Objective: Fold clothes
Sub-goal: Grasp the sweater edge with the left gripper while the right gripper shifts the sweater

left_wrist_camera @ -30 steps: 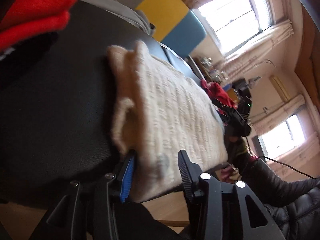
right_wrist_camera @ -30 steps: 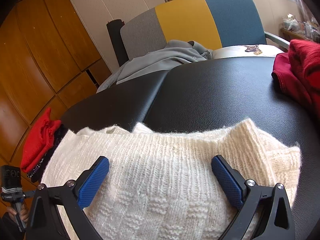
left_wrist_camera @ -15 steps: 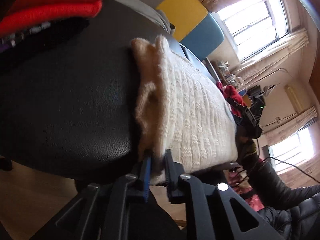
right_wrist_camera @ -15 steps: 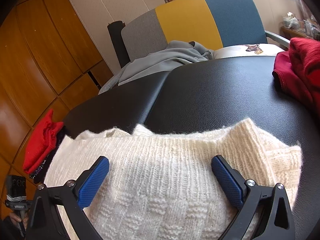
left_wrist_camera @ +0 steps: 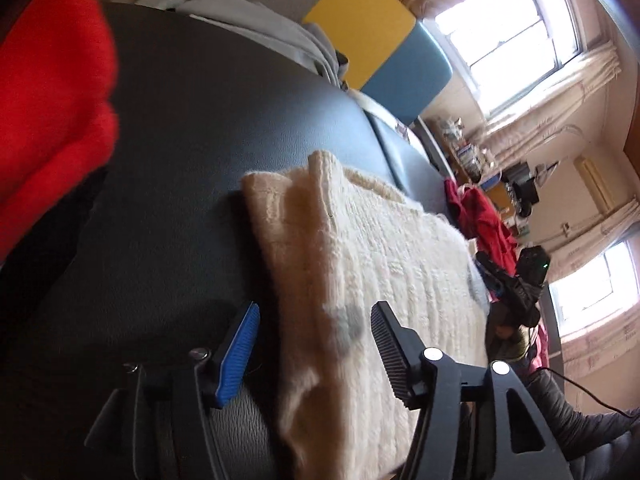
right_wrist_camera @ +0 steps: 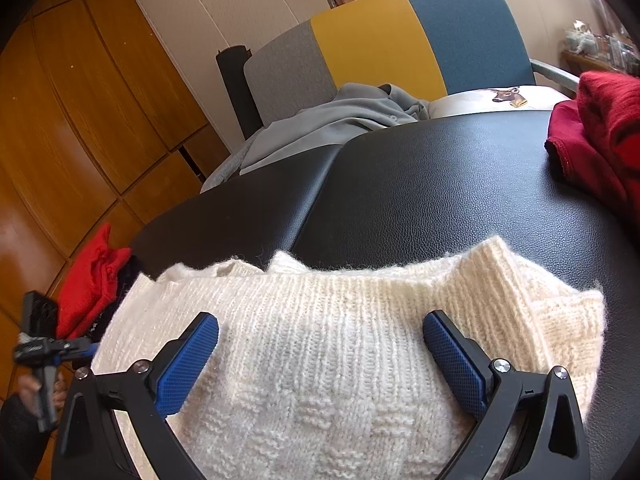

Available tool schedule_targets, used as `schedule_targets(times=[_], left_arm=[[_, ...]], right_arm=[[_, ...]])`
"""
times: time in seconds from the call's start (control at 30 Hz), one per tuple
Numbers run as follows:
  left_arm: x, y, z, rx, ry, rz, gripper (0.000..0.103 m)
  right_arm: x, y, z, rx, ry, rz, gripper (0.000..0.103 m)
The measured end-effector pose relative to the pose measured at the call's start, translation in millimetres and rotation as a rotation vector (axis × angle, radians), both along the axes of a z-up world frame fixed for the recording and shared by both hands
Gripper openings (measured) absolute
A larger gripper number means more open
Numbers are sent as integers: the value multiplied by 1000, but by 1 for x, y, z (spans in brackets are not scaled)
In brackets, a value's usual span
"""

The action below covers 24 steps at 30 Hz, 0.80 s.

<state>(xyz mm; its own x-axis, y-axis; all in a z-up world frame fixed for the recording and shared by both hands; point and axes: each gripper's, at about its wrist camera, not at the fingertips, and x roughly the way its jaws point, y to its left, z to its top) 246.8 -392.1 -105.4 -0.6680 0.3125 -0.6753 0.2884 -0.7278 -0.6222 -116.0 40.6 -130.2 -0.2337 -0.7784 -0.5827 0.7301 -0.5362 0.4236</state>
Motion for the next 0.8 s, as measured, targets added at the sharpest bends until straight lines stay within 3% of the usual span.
schedule_targets(times=[0.13,0.2,0.23,0.27,0.3,0.33,0.43,0.57,0.67,0.8], left_arm=[[-23,1,-10,14,-18,-24,59],[-27,-3,-18,116,-7,-18,57],[-28,-6,-22,156,-9,-6,53],[-29,-5,-24,161,-22,4,29],[-30,-3,-26,174,-33,15,21],[-31,-1,-28,180,-43,27,21],[-32,8,-14,93,-50,64,17],[-36,0,8,63,-40,131,15],[-41,-8,28,29,-30,150,15],[-48,-16,47,-11,-49,135,15]], right_arm=[[-1,2,0,-16,-8,2,103],[-2,2,0,-26,-12,3,103],[-2,3,0,-31,-15,3,103],[-2,3,0,-35,-17,4,103],[-2,4,0,-41,-20,4,103],[-3,4,0,-47,-23,5,103],[-3,5,0,-55,-29,5,103],[-4,1,4,-20,-51,33,103],[2,-3,22,22,-77,233,103],[25,12,49,96,-42,469,103]])
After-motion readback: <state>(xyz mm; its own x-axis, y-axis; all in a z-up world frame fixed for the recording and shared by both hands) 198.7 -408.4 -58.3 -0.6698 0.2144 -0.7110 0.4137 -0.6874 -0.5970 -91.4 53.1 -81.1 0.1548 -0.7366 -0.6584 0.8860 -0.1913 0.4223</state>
